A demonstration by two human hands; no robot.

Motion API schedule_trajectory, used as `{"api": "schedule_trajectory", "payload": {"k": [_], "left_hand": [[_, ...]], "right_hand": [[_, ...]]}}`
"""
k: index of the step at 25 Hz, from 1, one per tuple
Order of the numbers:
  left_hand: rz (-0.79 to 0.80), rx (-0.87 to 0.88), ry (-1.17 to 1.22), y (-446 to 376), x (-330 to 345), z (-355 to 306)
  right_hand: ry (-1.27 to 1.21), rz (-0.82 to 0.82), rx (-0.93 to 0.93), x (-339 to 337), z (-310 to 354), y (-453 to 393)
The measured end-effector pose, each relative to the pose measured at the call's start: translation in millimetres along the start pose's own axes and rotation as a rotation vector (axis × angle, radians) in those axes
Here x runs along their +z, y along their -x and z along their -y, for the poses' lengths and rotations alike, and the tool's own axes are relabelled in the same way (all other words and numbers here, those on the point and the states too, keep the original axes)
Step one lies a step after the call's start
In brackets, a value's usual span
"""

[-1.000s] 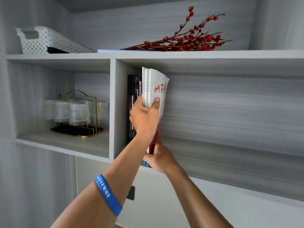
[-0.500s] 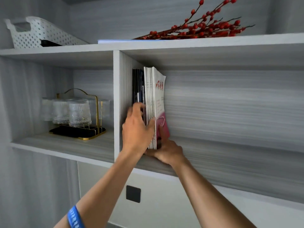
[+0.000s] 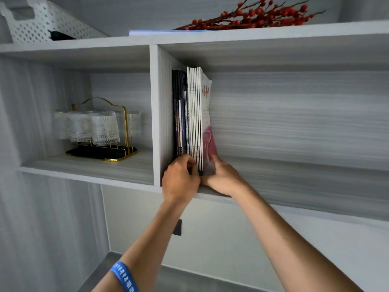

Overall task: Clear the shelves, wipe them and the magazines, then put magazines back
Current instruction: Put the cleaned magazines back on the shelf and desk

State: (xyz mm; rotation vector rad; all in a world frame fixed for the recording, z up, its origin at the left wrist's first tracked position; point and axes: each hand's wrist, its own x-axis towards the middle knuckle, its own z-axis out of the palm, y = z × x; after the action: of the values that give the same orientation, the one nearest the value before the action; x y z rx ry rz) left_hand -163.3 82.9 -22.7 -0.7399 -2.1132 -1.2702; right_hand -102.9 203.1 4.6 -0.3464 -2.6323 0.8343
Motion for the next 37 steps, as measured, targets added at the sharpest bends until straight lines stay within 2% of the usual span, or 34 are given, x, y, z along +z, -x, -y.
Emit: {"api": "schedule_trajectory", "payload": {"k": [1, 3, 4, 5, 7, 9, 11, 14, 16, 18, 20, 22, 24, 27, 31, 32, 35, 37], "left_hand": [[-0.069, 0.039, 0.087, 19, -2, -2], [-0.216, 0.124, 0.286, 72, -4, -11], [-0.237, 0.12, 0.368, 103, -2, -16], [-0.199, 0.066, 0.445, 138, 6, -19], [-0.007, -0.142, 0.565, 215, 36, -16], [0.309, -0.403, 0.585, 302, 72, -5], [0.651, -0.472, 0.483, 386, 98, 4], [1.111, -0.571, 0.305, 478, 121, 1], [1.291, -0.634, 0.145, 522, 139, -8], [1.394, -0.703, 0.066, 561, 159, -25], [1.379, -0.775, 0.02, 589, 179, -43], [1.284, -0.81, -0.044, 603, 204, -58], [1.234, -0.784, -0.087, 611, 231, -67], [1.266, -0.746, -0.151, 627, 255, -70], [1.381, -0.786, -0.285, 656, 244, -67], [1.363, -0.861, -0.26, 659, 242, -65], [1.22, -1.179, 0.084, 655, 247, -76], [1.16, -1.308, 0.237, 654, 255, -82]], "right_hand": [[-0.075, -0.032, -0.084, -4, -2, 27], [-0.199, -0.226, -0.266, -2, -17, 96], [-0.261, -0.348, -0.302, 5, -32, 132], [-0.285, -0.433, -0.263, 20, -58, 170], [-0.297, -0.446, -0.01, 59, -126, 249], [-0.298, -0.366, 0.364, 100, -203, 335], [-0.283, -0.272, 0.702, 130, -275, 423], [-0.194, -0.134, 0.999, 141, -347, 518], [-0.203, -0.138, 1.135, 128, -380, 547], [-0.192, -0.135, 1.251, 114, -419, 565], [-0.129, -0.14, 1.331, 105, -456, 580], [-0.112, -0.103, 1.412, 99, -484, 590], [-0.265, -0.07, 1.452, 96, -506, 593], [-0.631, -0.178, 1.484, 99, -531, 594], [-0.67, -0.196, 1.511, 99, -553, 599], [-0.683, -0.164, 1.505, 98, -558, 601], [-0.792, -0.105, 1.479, 91, -568, 605], [-0.845, -0.098, 1.486, 91, -571, 611]]}}
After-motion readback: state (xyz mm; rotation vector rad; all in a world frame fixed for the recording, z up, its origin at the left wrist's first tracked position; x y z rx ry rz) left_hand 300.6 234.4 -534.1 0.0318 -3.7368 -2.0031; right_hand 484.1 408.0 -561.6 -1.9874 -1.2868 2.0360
